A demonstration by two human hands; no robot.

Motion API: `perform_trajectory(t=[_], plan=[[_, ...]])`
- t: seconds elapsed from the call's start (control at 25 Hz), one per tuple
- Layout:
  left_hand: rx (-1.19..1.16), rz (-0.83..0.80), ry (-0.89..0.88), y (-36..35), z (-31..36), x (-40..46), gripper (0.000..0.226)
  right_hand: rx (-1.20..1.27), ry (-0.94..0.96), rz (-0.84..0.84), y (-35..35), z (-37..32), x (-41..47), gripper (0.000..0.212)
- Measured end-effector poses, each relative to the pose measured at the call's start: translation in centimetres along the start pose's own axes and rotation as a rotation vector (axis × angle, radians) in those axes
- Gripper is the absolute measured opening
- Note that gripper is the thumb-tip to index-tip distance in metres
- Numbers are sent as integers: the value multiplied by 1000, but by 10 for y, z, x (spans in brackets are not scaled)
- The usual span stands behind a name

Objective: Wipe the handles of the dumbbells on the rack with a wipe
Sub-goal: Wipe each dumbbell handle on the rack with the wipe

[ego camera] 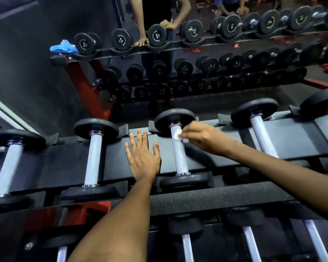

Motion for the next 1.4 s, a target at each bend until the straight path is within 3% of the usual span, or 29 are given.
perform_trajectory(t=[0.08,0.16,0.28,0.32,0.44,0.52,0.64,0.68,0.8,0.84,0.88,1.0,1.04,1.16,1.2,1.32,1.4], plan=[[-7,-8,5,0,-1,-2,60,78,-187,152,7,20,6,23],[-4,-7,2,-1,0,-1,60,205,-156,67,-9,-2,-14,20],[7,-2,2,-1,0,0,64,288,-115,-198,-27,-27,-30,23],[9,-2,1,-2,0,0,63,240,-144,-153,-21,-19,-19,22],[8,-11,4,-2,-1,-1,62,183,-350,218,5,21,12,17],[5,-6,6,0,0,-2,66,167,-464,278,5,21,-1,12],[4,-3,5,-2,0,0,68,431,-923,-39,-40,26,-50,10],[2,1,10,-1,-1,0,68,538,-998,-42,-46,30,-52,9],[-7,9,10,0,0,-1,68,845,-1014,443,-20,60,-25,28],[-8,9,9,1,0,-1,68,897,-1007,496,-20,68,-25,30],[-9,11,7,2,0,-2,68,912,-986,437,-24,65,-27,30],[-10,17,5,4,1,-1,68,956,-1045,-134,-66,42,-46,21],[-9,15,7,3,1,-1,68,1009,-1060,-145,-70,45,-43,21],[-12,12,5,4,1,-2,67,1324,-1075,236,-62,73,-17,28],[-11,9,6,4,1,-2,65,1397,-1074,257,-66,74,-16,30],[-1,1,2,1,0,0,59,1405,-1098,-77,-92,58,-40,34],[7,4,3,1,0,1,60,1457,-1119,-79,-87,60,-34,35]])
Point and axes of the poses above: each hand's wrist, its own x-axis towards the middle knuckle, its own y-axis out of the back of the hand, z = x × y, the point moved 9 cm from there along x, towards the middle knuckle, and after that the axes turned 13 degrees about x, right-handed, at the moved point
